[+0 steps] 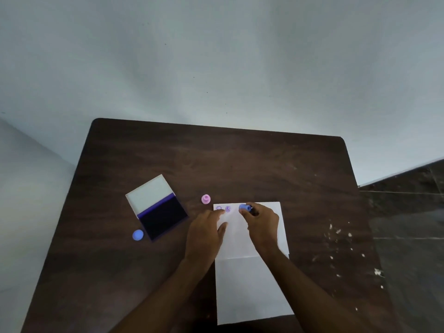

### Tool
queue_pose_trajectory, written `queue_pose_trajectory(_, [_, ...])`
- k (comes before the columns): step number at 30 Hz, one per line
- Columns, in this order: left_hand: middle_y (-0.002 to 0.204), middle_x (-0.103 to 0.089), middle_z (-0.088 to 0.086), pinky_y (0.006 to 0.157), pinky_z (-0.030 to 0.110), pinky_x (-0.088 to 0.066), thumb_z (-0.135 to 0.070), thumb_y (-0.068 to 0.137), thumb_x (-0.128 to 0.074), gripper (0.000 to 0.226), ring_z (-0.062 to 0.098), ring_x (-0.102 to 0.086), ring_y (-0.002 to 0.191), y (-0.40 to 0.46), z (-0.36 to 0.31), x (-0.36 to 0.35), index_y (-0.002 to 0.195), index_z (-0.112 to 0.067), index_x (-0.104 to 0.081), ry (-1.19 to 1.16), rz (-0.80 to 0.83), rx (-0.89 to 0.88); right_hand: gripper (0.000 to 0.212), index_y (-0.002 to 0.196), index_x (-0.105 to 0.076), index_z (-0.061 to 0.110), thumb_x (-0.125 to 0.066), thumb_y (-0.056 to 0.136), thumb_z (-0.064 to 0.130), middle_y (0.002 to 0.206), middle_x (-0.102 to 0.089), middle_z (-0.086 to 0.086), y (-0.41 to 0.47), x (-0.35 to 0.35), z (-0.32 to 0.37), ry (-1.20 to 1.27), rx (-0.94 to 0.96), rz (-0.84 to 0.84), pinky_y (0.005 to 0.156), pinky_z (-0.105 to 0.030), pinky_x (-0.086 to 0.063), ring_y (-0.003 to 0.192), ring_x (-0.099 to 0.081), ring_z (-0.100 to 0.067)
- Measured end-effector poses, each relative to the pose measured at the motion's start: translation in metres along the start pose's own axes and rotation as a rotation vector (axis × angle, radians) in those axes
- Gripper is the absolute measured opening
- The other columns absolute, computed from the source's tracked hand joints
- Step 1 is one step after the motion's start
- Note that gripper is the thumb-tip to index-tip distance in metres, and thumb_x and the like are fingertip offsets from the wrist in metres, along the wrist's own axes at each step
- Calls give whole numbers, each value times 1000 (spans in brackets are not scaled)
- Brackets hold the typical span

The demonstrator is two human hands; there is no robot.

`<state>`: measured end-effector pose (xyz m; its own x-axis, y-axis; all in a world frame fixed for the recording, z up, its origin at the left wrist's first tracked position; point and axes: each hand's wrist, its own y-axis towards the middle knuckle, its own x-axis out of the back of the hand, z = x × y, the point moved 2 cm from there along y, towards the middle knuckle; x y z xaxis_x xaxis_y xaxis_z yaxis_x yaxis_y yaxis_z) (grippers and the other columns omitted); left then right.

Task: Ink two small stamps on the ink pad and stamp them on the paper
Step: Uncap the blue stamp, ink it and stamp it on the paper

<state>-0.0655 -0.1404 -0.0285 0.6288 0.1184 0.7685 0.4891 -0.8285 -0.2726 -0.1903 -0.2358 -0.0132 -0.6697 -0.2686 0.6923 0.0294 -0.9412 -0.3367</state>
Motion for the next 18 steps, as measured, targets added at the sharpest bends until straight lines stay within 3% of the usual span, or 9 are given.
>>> queue_pose_trajectory(3, [127, -65, -1, 98, 27, -46, -50, 87, -62, 52, 17, -63, 110, 10, -9, -2, 131, -22, -58, 3, 31, 57, 26, 100, -70, 11, -69, 83, 31, 96, -73, -7, 8, -2, -5, -11, 35, 45, 68, -20, -51, 72, -59, -12])
queue_pose_trajectory(6, [132, -61, -1, 101, 27, -43, -50, 86, -64, 57, 17, -60, 114, 18, -13, -8, 134, -22, -54, 7, 84, 124, 25, 100, -69, 12, -65, 87, 32, 100, -72, -7, 13, -6, -9, -8, 77, 69, 63, -2, -34, 70, -53, -8])
queue_pose_trajectory(8, [134, -60, 1, 103, 27, -42, -49, 86, -64, 57, 18, -59, 117, 19, -16, -12, 135, -21, -53, 29, 93, 133, 24, 101, -68, 13, -64, 87, 32, 103, -71, -6, 15, -9, -10, -7, 86, 89, 66, 0, -32, 71, -52, -7])
queue_pose_trajectory(13, [140, -55, 4, 108, 28, -37, -44, 88, -64, 59, 20, -55, 124, 21, -17, -18, 139, -18, -50, 62, 131, 153, 28, 107, -64, 12, -63, 87, 32, 112, -68, -7, 16, -16, -16, -49, 114, 180, 85, -17, -40, 85, -53, -9])
queue_pose_trajectory(18, [143, -52, 6, 109, 30, -36, -40, 90, -64, 59, 22, -53, 126, 28, -23, -17, 141, -16, -46, 80, 178, 206, 28, 105, -61, 13, -66, 85, 32, 111, -67, -6, 16, -22, -17, -94, 124, 226, 84, -17, -39, 82, -51, -9])
